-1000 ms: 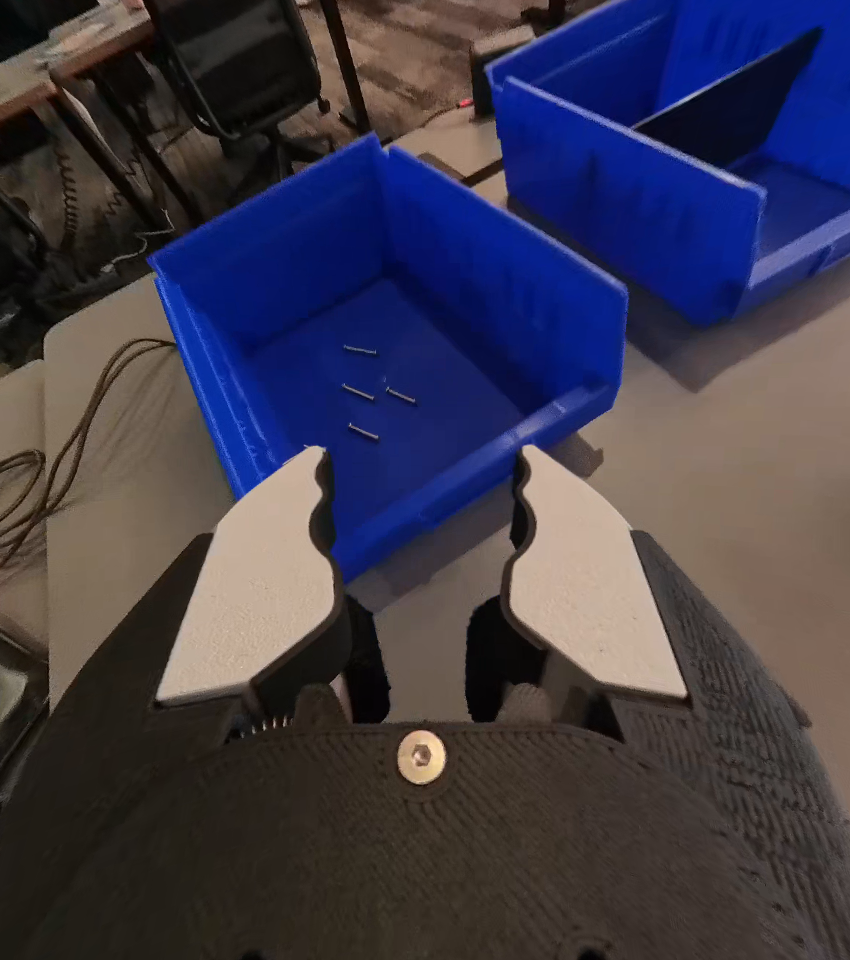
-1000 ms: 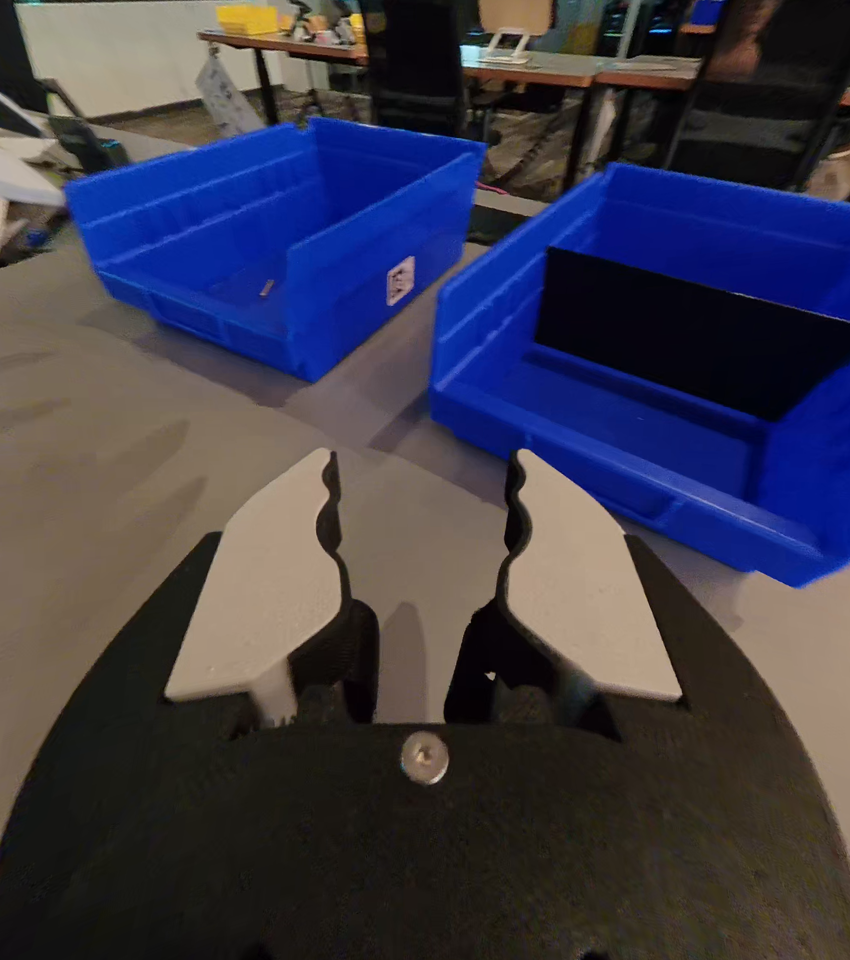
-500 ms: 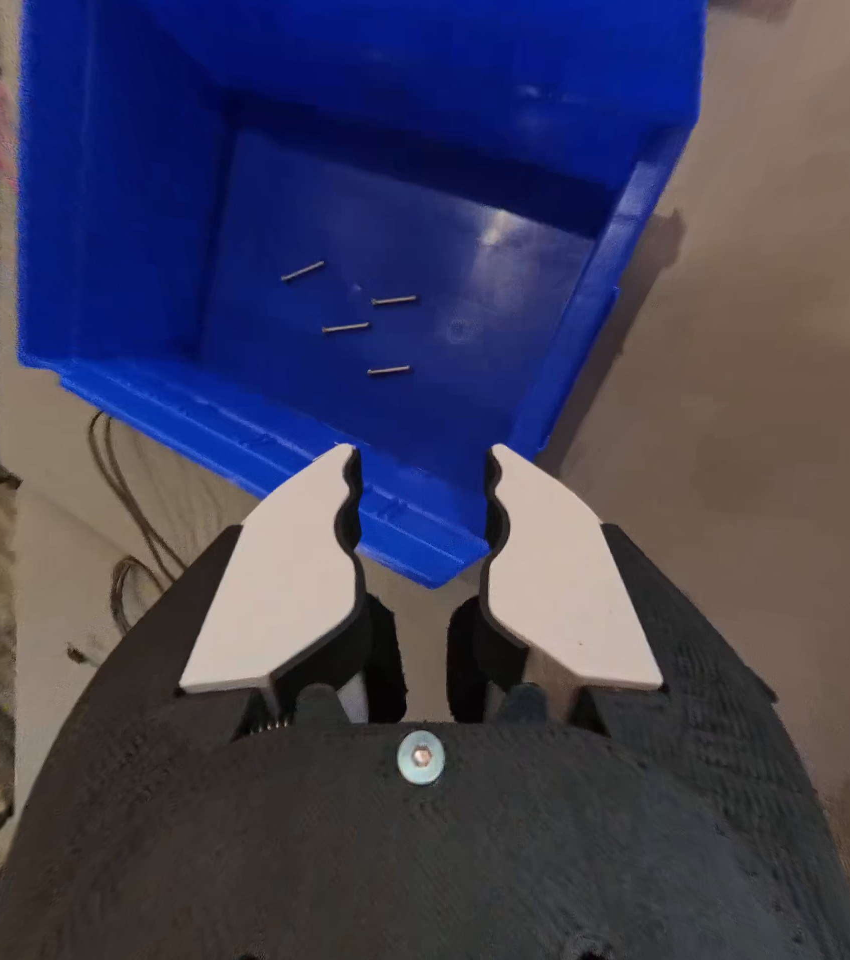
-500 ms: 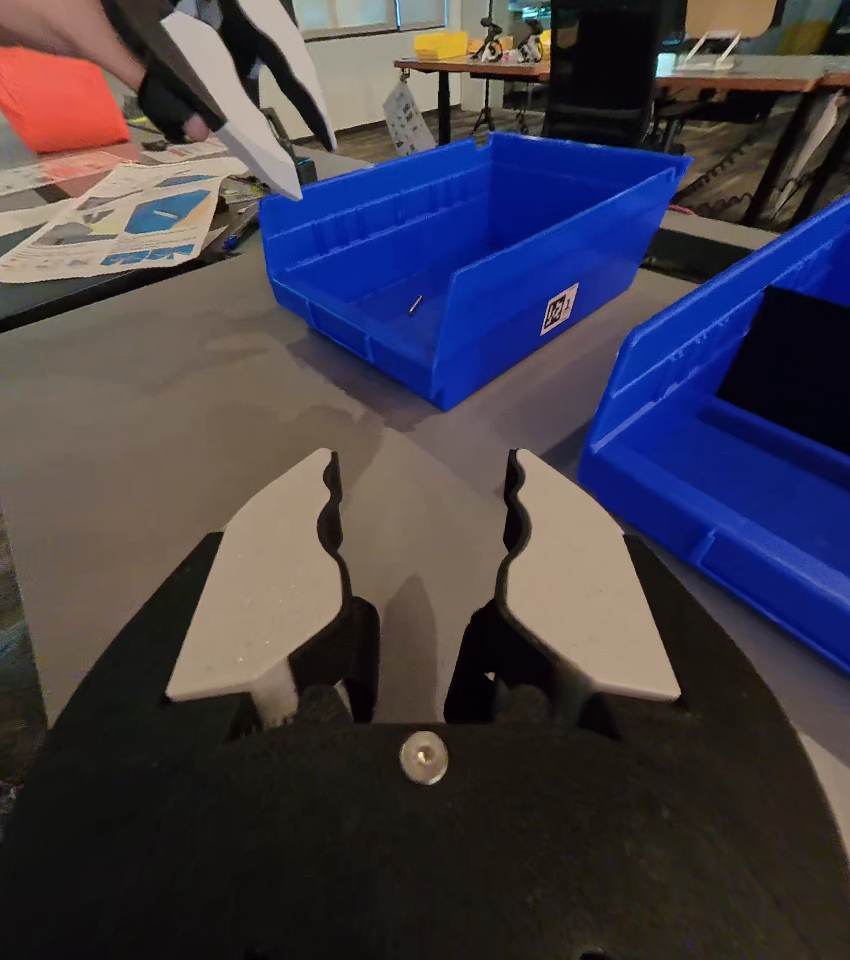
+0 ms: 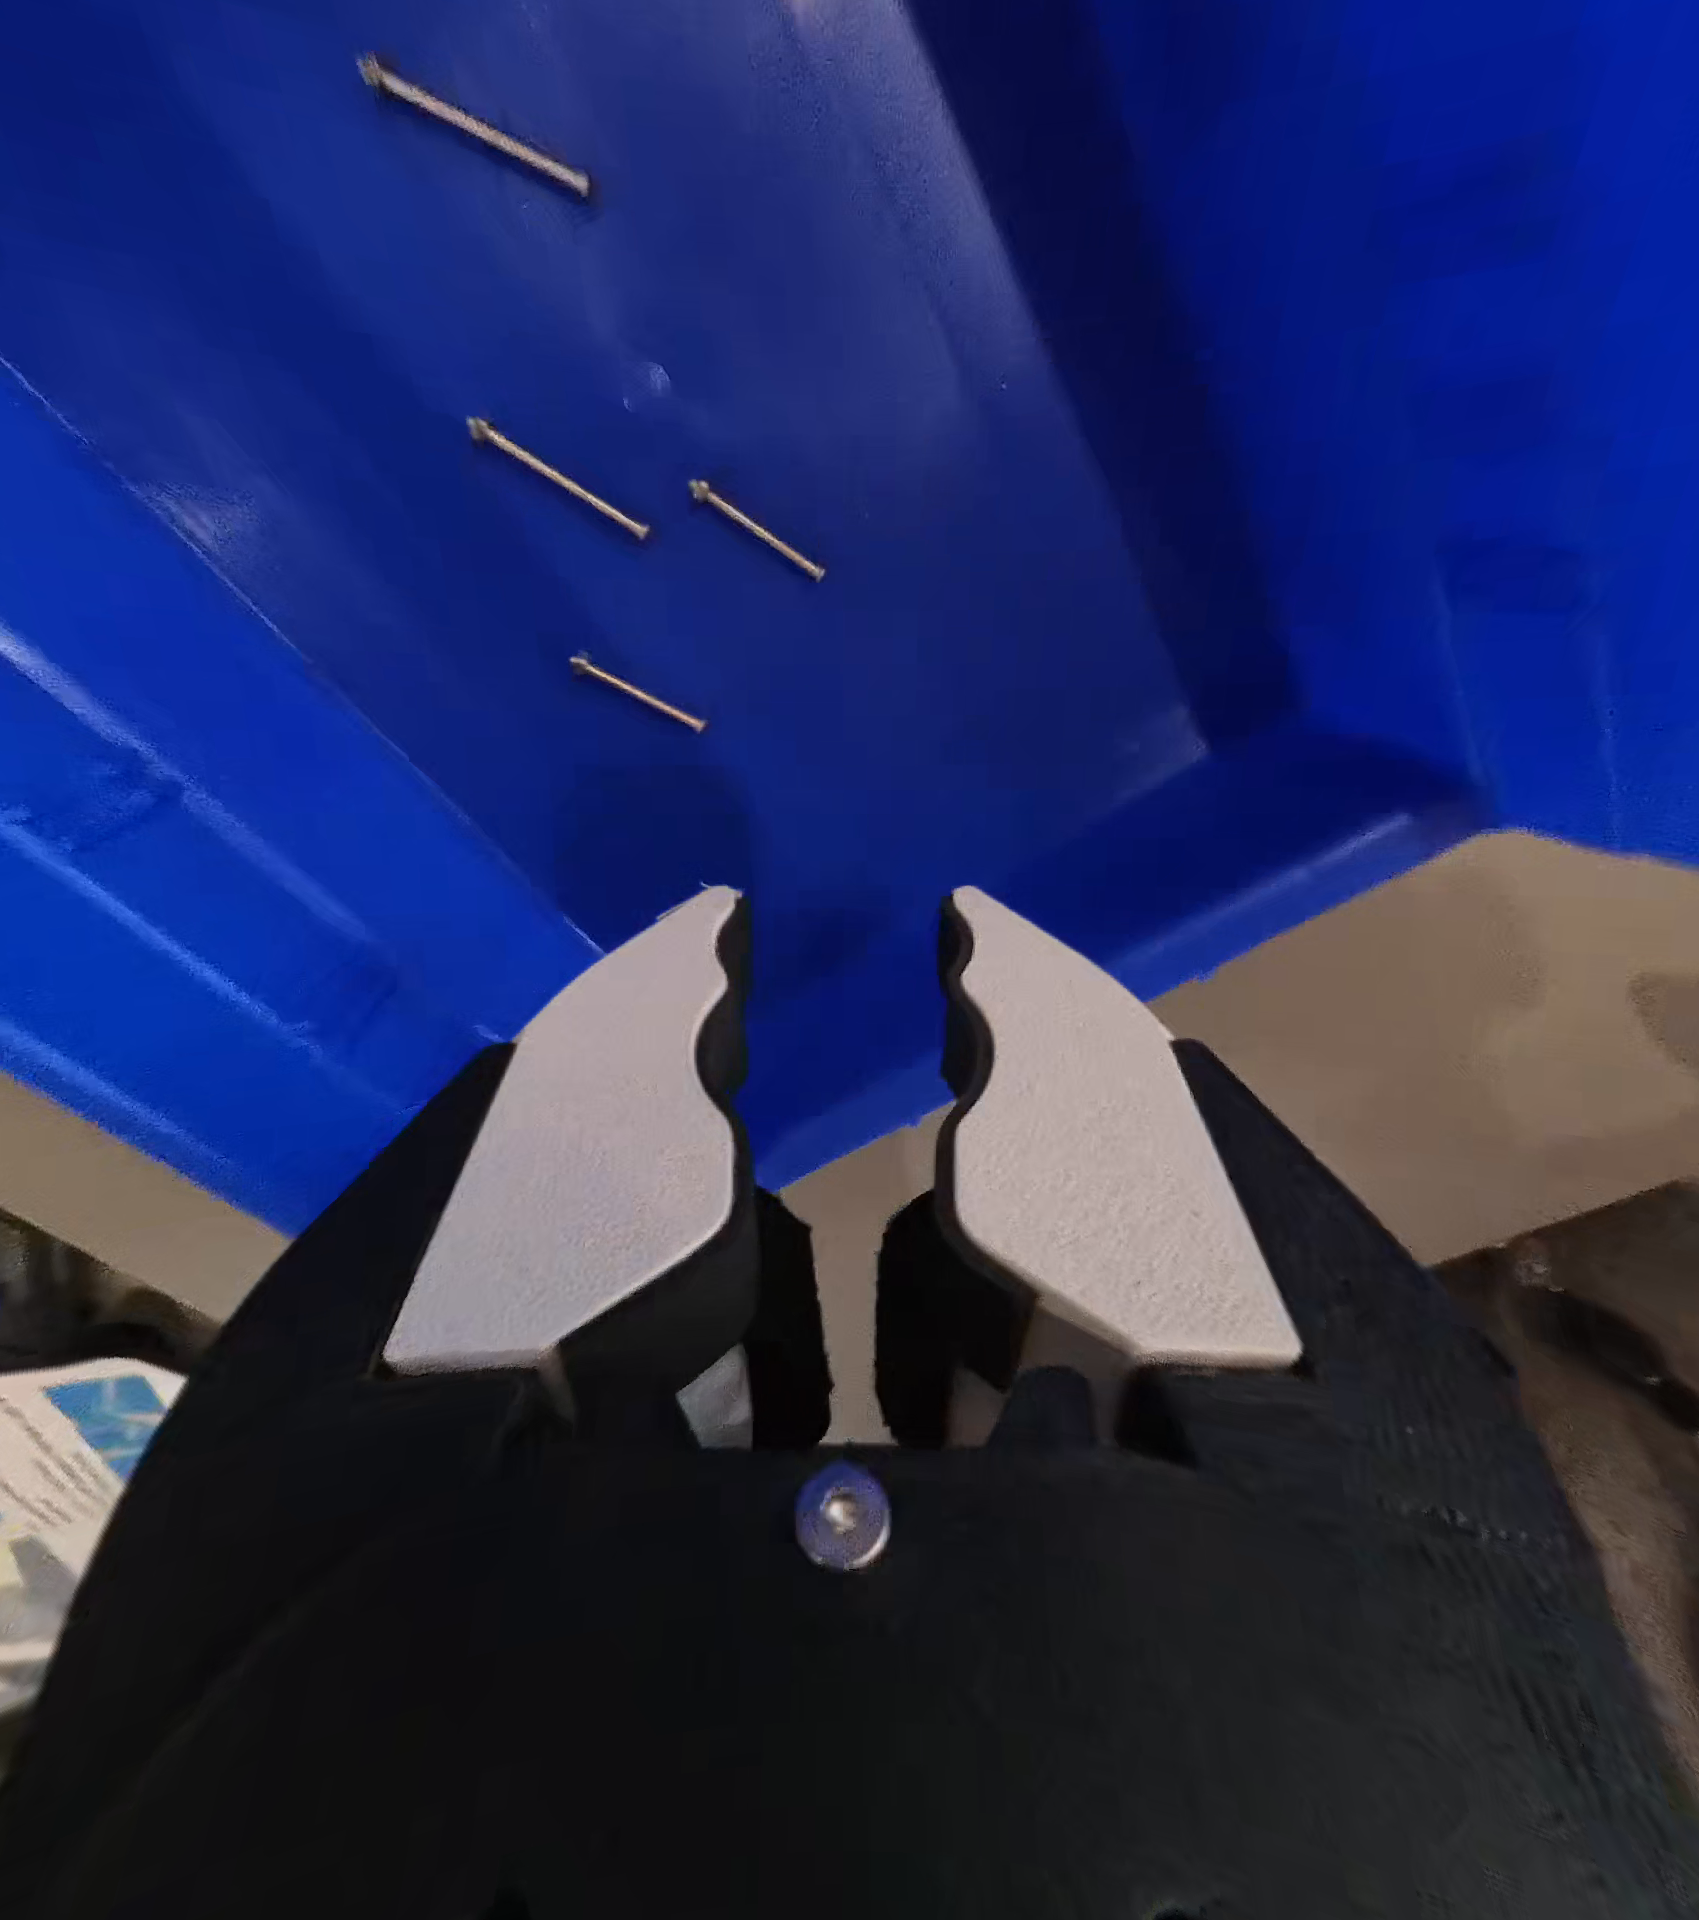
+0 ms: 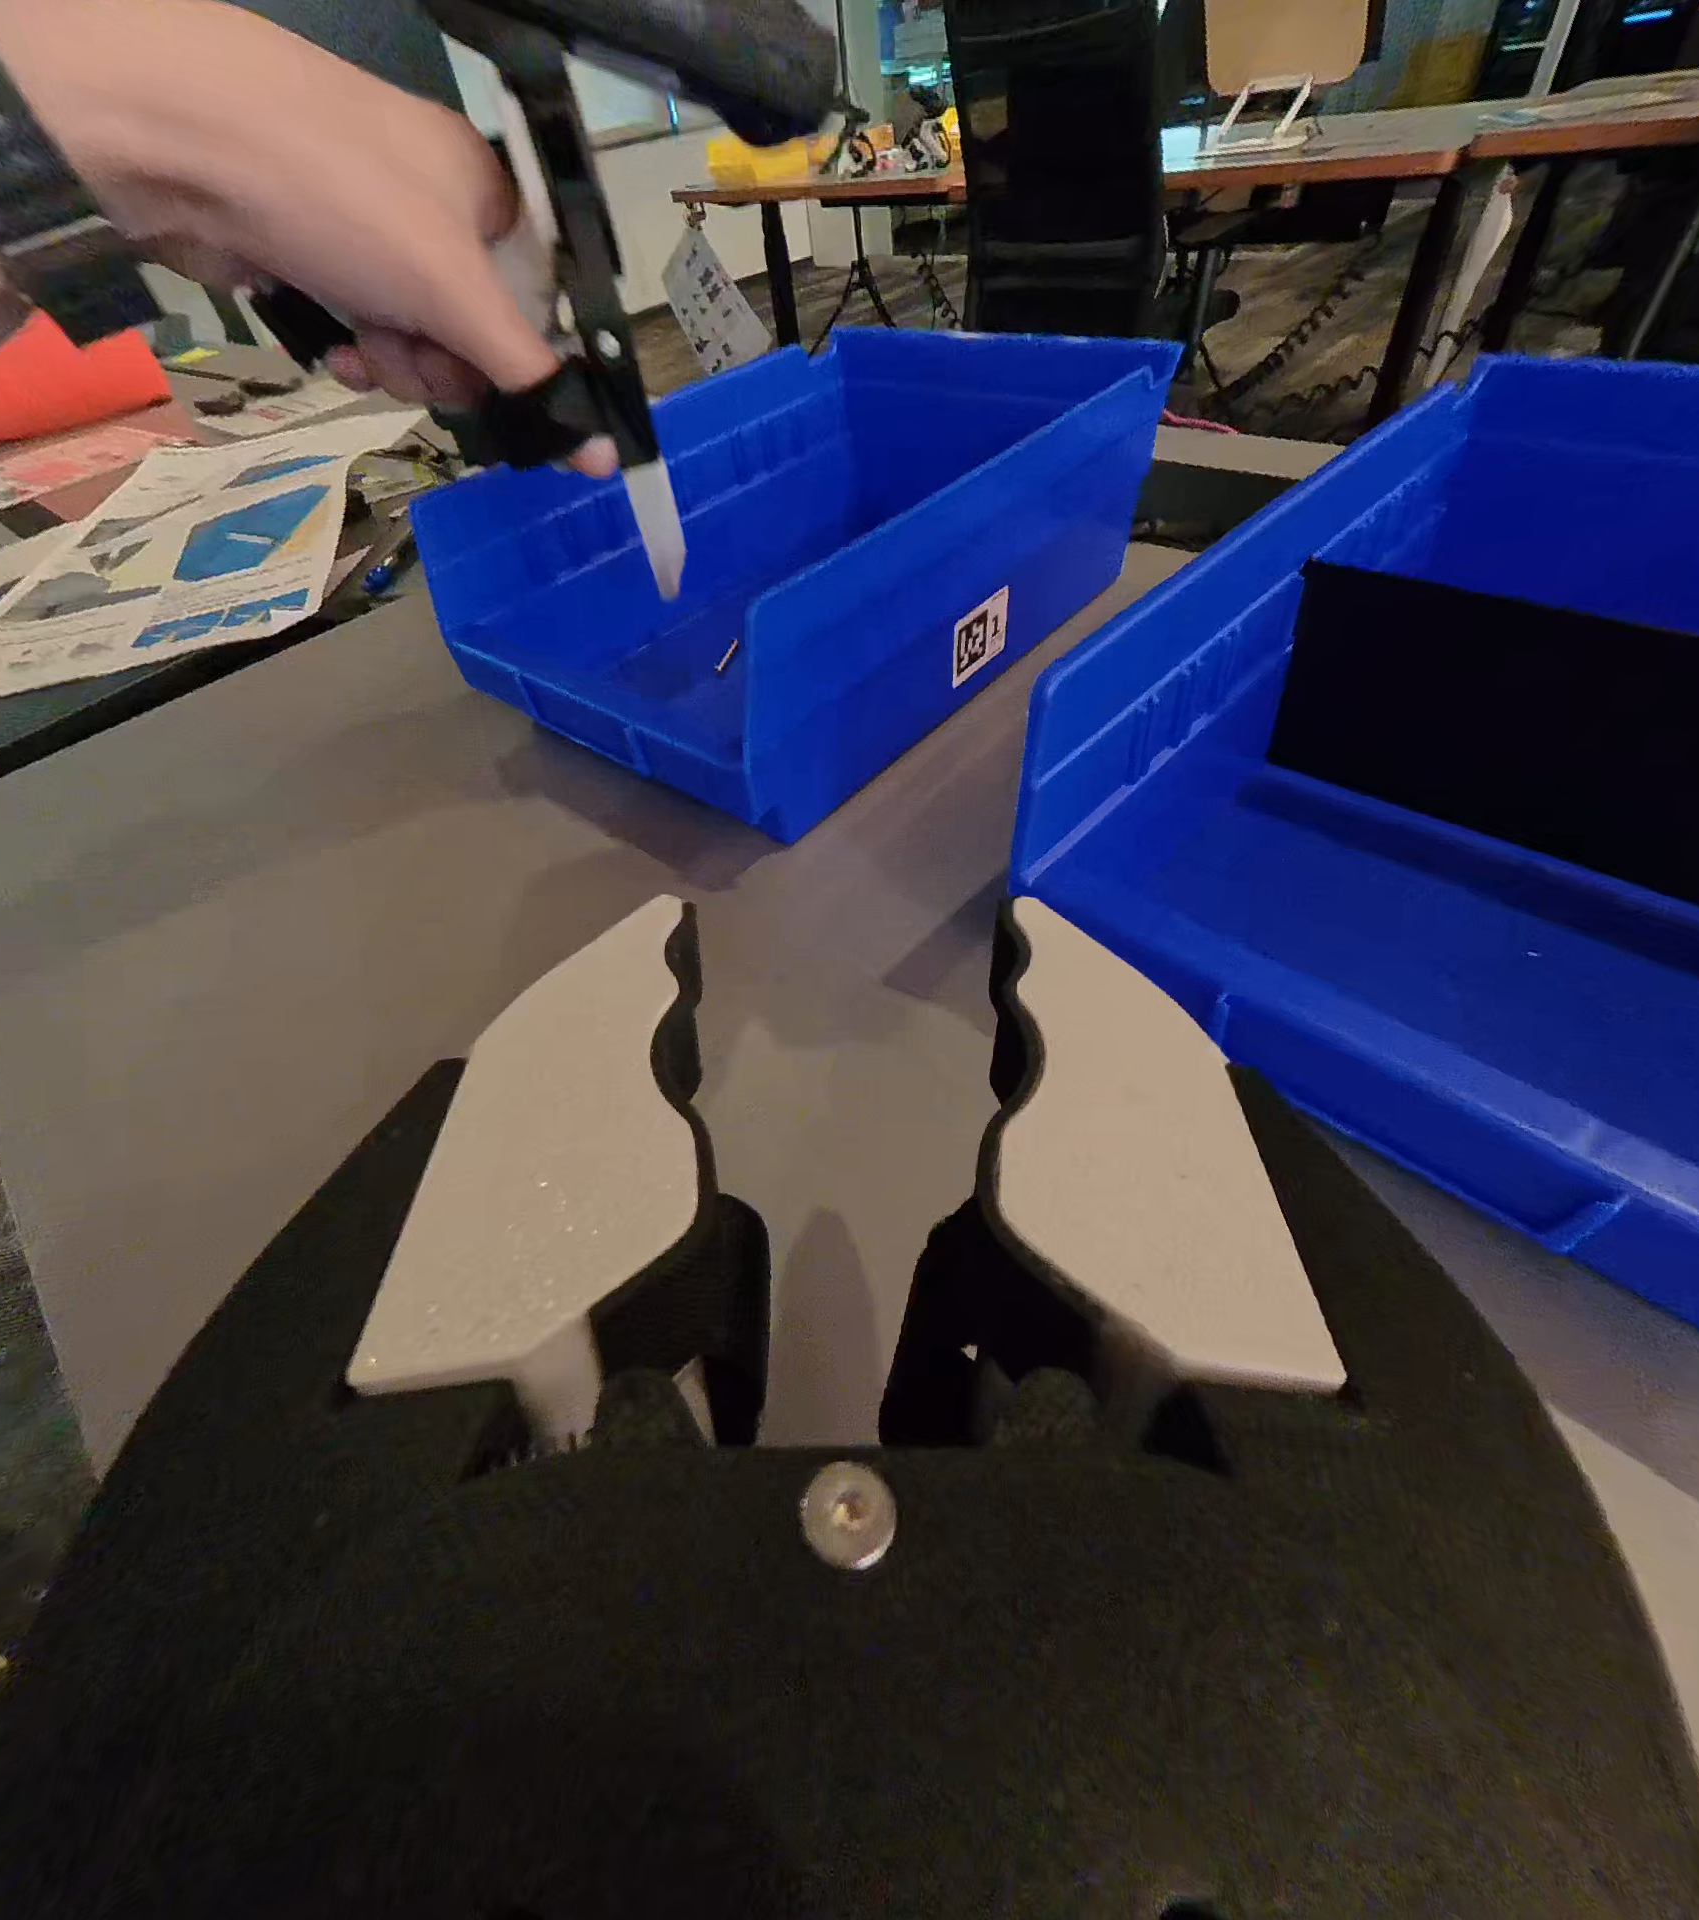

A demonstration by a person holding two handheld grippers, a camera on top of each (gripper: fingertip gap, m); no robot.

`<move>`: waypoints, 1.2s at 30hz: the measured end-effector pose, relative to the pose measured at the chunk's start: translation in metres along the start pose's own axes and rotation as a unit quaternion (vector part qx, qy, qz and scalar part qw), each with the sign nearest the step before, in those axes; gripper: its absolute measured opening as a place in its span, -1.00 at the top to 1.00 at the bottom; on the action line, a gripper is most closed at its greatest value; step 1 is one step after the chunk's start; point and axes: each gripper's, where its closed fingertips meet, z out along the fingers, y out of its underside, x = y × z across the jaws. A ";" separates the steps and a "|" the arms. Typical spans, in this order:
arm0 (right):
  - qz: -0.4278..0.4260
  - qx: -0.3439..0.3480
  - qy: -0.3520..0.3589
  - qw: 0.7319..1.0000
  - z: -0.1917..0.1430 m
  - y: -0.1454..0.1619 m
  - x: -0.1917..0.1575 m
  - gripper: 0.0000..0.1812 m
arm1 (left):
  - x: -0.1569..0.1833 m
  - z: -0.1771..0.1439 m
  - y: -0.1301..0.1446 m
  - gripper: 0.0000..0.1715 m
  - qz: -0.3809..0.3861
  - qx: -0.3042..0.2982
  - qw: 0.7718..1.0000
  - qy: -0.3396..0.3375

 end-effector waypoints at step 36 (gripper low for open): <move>0.031 0.061 -0.020 0.997 -0.023 -0.030 0.000 0.53 | -0.047 0.056 -0.021 0.73 -0.354 0.058 0.933 -0.033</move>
